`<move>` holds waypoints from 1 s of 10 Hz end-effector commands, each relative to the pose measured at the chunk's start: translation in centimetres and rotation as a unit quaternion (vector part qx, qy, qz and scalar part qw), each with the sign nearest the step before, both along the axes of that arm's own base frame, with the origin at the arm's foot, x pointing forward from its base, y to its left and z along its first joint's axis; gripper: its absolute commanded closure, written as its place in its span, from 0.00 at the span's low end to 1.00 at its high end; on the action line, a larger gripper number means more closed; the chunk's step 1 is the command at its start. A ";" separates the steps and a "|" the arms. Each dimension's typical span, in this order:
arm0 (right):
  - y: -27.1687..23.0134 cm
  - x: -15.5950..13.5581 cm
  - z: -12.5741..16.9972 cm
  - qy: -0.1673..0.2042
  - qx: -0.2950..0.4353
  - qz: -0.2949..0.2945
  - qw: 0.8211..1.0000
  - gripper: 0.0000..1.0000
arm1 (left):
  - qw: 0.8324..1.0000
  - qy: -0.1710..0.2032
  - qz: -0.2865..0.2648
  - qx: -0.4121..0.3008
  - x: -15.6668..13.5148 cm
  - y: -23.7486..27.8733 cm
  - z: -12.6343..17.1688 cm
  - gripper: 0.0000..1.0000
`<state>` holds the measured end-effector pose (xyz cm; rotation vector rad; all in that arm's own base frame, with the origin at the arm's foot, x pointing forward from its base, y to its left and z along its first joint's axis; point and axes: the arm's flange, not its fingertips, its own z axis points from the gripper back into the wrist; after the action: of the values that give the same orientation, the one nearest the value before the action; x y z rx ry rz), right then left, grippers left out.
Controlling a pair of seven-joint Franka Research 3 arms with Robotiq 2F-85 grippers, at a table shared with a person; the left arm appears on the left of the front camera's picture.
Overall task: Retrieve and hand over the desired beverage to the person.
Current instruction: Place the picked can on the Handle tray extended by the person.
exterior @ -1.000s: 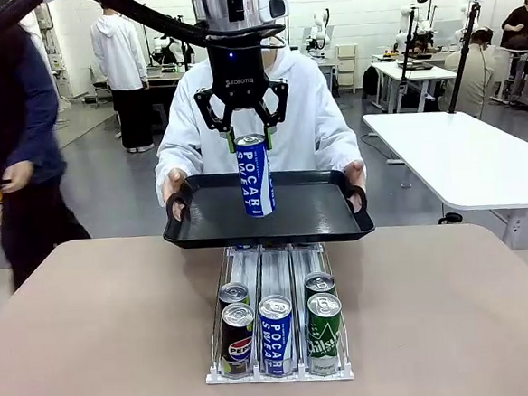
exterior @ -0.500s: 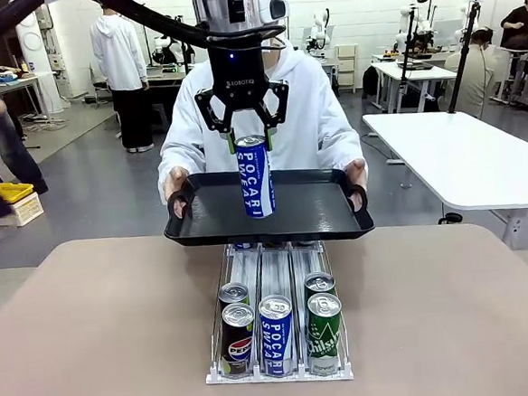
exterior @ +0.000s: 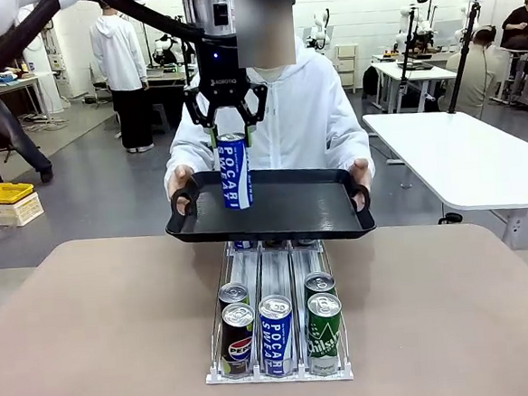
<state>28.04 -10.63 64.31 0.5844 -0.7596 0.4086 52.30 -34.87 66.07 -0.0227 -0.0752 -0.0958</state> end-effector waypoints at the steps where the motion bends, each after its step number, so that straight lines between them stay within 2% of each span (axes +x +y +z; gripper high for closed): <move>1: 0.0 0.1 -0.2 -0.003 0.004 0.007 1.000 0.00 | 1.000 -0.014 0.005 0.021 3.3 -1.2 2.4 0.42; 5: 0.0 0.1 -0.2 -0.003 0.004 0.007 1.000 0.00 | 1.000 -0.017 0.007 0.019 6.4 0.0 1.0 0.42; 10: 0.0 0.1 -0.2 -0.003 0.004 0.007 1.000 0.00 | 1.000 -0.017 0.007 0.021 6.9 -1.7 0.2 0.42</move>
<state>28.04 -10.63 64.30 0.5845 -0.7592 0.4087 57.36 -35.14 64.46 -0.0012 -0.0983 -0.0743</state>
